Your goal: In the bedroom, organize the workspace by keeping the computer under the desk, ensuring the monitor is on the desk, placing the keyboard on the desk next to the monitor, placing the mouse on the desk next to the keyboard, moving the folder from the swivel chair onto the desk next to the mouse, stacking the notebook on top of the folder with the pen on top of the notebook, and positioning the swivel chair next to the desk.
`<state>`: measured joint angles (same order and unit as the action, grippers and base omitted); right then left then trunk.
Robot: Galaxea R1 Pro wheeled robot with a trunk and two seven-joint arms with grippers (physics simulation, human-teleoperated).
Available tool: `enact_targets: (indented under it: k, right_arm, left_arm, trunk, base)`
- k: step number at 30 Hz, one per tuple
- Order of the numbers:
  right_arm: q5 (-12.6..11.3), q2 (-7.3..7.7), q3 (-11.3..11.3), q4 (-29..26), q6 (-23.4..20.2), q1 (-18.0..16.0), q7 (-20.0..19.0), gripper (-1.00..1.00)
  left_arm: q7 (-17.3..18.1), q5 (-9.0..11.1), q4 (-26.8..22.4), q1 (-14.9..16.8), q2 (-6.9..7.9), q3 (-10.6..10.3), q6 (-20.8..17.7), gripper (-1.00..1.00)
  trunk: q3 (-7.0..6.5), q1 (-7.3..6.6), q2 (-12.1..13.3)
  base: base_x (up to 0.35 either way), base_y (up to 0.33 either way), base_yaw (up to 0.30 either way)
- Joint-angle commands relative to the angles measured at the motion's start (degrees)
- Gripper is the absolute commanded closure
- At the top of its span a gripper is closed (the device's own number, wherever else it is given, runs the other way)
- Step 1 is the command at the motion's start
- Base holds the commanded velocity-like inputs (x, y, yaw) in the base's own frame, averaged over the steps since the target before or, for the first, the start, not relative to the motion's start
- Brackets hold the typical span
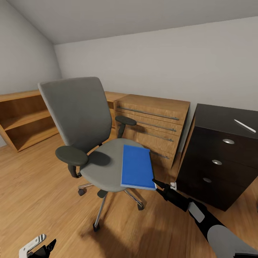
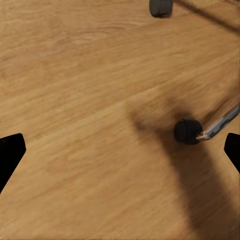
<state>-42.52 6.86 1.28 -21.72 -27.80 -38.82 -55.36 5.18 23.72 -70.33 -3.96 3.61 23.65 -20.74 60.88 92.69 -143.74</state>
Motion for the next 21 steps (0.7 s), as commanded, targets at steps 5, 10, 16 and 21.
enact_targets:
  k: [5, 10, 16, 21]
  right_arm:
    - [-0.2, -0.01, 0.1, 0.0, -0.5, 0.0, -0.1, -1.00]
    - [-0.2, -0.01, 0.1, 0.0, -0.5, 0.0, -0.1, -1.00]
    - [-0.2, -0.01, 0.1, 0.0, -0.5, 0.0, -0.1, -1.00]
    - [-0.2, -0.01, 0.1, 0.0, -0.5, 0.0, -0.1, -1.00]
  left_arm:
    - [0.2, 0.4, -0.1, 0.0, -0.01, 0.1, -0.4, -1.00]
    - [0.2, 0.4, -0.1, 0.0, -0.01, 0.1, -0.4, -1.00]
    - [0.2, 0.4, -0.1, 0.0, -0.01, 0.1, -0.4, -1.00]
    - [0.2, 0.4, -0.1, 0.0, -0.01, 0.1, -0.4, -1.00]
  trunk:
    - [0.04, -0.01, 0.0]
    - [0.04, -0.01, 0.0]
    - [0.04, -0.01, 0.0]
    - [0.04, -0.01, 0.0]
  base:
    - [0.000, 0.055, 0.000]
    - [0.000, 0.020, 0.000]
    - [0.000, 0.006, 0.000]
    - [0.000, 0.003, 0.000]
